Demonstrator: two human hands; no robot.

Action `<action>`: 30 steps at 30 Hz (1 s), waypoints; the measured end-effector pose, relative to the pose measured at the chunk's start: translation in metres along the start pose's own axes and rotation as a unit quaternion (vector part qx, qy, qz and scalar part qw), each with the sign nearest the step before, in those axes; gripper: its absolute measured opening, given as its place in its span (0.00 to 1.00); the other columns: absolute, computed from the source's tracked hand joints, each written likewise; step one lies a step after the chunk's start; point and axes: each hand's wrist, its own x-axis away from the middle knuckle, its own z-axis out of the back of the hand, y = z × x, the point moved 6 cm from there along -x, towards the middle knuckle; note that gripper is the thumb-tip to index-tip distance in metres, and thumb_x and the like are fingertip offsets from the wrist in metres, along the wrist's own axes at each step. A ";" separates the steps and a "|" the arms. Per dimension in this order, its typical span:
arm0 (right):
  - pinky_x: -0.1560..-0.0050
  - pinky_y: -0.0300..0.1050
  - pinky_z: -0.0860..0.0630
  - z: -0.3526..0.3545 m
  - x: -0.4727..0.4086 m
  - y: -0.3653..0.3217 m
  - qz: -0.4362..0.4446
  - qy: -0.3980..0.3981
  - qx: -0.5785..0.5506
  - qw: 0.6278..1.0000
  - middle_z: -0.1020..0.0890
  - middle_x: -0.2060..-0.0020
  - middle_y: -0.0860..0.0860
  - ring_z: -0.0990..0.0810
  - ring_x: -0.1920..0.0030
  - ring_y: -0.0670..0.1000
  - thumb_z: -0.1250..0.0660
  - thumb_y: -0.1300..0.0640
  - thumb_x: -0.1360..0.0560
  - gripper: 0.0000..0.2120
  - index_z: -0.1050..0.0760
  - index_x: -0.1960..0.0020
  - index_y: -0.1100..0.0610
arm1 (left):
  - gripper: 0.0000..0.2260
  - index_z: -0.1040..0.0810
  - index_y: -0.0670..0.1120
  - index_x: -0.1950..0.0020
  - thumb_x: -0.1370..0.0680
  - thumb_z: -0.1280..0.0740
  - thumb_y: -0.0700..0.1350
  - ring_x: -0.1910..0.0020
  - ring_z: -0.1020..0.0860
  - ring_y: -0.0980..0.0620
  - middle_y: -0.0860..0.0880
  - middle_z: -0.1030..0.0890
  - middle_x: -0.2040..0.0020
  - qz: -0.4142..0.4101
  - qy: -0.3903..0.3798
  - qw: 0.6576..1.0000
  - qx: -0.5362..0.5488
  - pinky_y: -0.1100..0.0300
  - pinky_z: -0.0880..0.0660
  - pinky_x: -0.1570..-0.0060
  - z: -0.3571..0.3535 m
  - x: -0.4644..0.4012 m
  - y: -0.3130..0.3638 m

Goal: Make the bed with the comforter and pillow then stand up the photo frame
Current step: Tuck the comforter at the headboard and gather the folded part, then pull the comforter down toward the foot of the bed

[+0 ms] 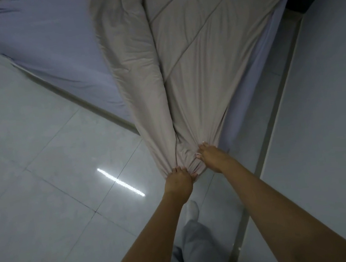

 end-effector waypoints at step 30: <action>0.23 0.50 0.53 0.255 -0.129 -0.054 -0.062 0.048 -0.019 0.997 0.52 0.22 0.58 0.53 0.22 0.55 0.59 0.47 0.16 0.29 0.53 0.23 0.65 | 0.27 0.48 0.39 0.22 0.16 0.56 0.54 0.22 0.51 0.44 0.41 0.49 0.21 0.003 0.111 0.991 -0.072 0.50 0.49 0.24 0.278 -0.152 -0.180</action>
